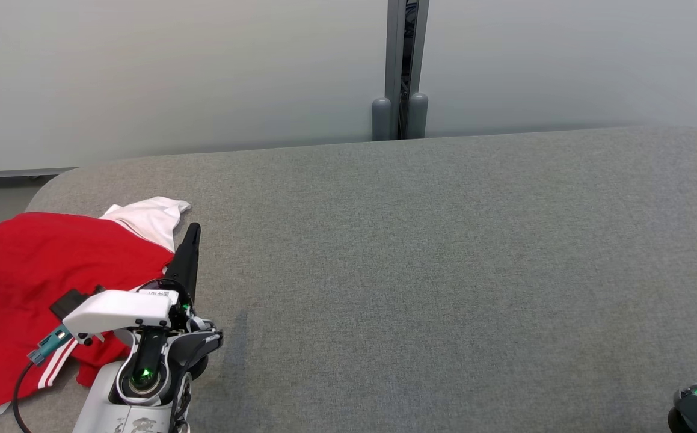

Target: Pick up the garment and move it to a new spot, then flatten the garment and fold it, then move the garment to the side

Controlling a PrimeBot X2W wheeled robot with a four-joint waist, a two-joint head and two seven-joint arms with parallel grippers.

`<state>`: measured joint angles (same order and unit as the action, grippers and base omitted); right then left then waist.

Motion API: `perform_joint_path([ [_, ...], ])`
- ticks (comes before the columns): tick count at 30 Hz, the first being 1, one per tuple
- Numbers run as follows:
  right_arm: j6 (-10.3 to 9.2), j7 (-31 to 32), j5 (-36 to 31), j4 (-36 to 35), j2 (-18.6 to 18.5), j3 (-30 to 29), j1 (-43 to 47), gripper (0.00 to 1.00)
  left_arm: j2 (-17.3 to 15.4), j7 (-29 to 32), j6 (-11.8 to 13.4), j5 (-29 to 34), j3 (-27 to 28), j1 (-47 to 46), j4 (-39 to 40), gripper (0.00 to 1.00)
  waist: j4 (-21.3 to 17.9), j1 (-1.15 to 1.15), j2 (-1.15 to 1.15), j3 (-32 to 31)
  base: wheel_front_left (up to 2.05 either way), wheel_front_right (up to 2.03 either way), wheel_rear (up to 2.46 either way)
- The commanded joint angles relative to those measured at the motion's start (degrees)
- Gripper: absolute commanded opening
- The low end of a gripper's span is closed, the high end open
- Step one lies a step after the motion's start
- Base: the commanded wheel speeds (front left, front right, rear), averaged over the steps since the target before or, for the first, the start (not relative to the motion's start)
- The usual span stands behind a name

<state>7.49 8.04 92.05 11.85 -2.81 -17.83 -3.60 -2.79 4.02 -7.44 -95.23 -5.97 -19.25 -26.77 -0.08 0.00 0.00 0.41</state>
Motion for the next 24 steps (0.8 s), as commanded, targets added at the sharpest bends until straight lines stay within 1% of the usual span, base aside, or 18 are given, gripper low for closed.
perform_joint_path([
  [1, 0.0, 0.2, -0.3, 0.0, -0.2, 0.0, -0.6, 0.0, -0.2, 0.0, -0.3, 0.1, 0.1, -0.4, 0.0, 0.0, 0.0, 0.0, 0.0, 0.0, 0.0, 0.0, 0.0],
  [24, 0.0, 0.2, -0.3, 0.0, -0.2, 0.0, -0.6, 0.0, -0.2, 0.0, -0.3, 0.1, 0.1, -0.4, 0.0, 0.0, 0.0, 0.0, 0.0, 0.0, 0.0, 0.0, 0.0],
])
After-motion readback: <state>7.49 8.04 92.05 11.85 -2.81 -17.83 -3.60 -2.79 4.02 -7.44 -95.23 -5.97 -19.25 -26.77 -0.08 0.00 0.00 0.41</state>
